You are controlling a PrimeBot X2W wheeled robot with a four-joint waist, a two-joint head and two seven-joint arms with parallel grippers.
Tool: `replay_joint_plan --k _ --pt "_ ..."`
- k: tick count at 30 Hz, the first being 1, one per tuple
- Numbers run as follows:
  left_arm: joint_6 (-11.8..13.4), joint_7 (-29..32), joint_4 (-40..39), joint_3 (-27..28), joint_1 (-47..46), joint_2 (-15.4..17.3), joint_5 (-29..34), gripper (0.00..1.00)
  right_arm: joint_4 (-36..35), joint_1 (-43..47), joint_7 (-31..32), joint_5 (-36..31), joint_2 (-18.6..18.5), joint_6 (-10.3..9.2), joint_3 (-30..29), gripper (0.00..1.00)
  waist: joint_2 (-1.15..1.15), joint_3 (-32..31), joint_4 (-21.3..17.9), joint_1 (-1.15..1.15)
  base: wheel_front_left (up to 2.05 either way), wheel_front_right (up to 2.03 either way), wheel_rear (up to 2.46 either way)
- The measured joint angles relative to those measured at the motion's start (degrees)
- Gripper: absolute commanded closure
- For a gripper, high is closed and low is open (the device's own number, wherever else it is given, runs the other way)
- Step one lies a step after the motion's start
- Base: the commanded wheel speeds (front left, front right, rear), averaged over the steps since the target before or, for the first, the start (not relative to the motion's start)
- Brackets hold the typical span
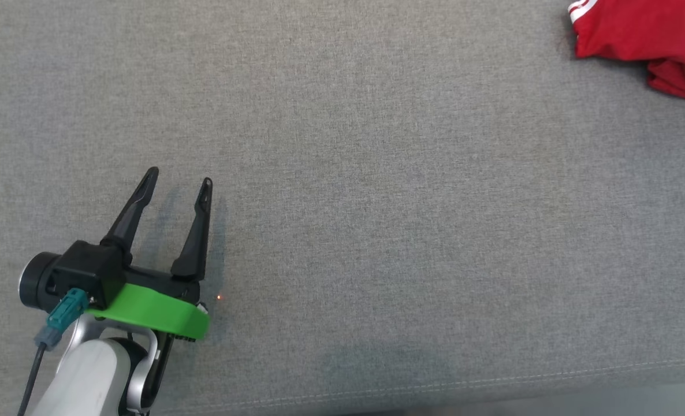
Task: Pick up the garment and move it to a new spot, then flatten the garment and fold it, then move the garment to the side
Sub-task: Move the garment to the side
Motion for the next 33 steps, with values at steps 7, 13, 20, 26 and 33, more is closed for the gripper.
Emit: replay_joint_plan --k 7,13,20,26,33 --pt "0.11 -2.08 4.33 2.96 0.25 -1.14 -0.84 0.0 -2.76 8.39 -6.25 -1.71 3.87 -0.57 1.81 0.0 0.0 -5.14 -0.5 0.0 0.0 0.0 0.0" --pt "0.58 -2.92 9.06 4.55 2.8 -1.69 -0.92 0.0 -4.55 16.68 -6.26 -2.14 11.8 -0.88 4.64 0.0 0.0 -9.85 -0.34 0.0 0.0 0.0 0.0" --pt "0.59 -3.45 14.1 4.45 5.78 -2.89 -1.34 0.0 -6.94 24.31 -6.53 -3.32 19.46 -1.11 7.61 0.0 0.0 -15.37 1.07 0.0 0.0 0.0 0.0" --pt "0.6 -3.97 18.38 4.93 9.24 -3.05 -1.7 0.0 -6.58 30.86 -6.53 -7.39 22.76 -1.47 9.46 0.0 0.0 -20.93 3.02 0.0 0.0 0.0 0.0" --pt "0.6 -4.03 18.85 5.3 12.43 -2.96 -2.33 0.0 -7.86 34.95 -6.53 -10.71 23.76 -1.51 9.24 0.0 0.0 -26.17 4.83 0.0 0.0 0.0 0.0"
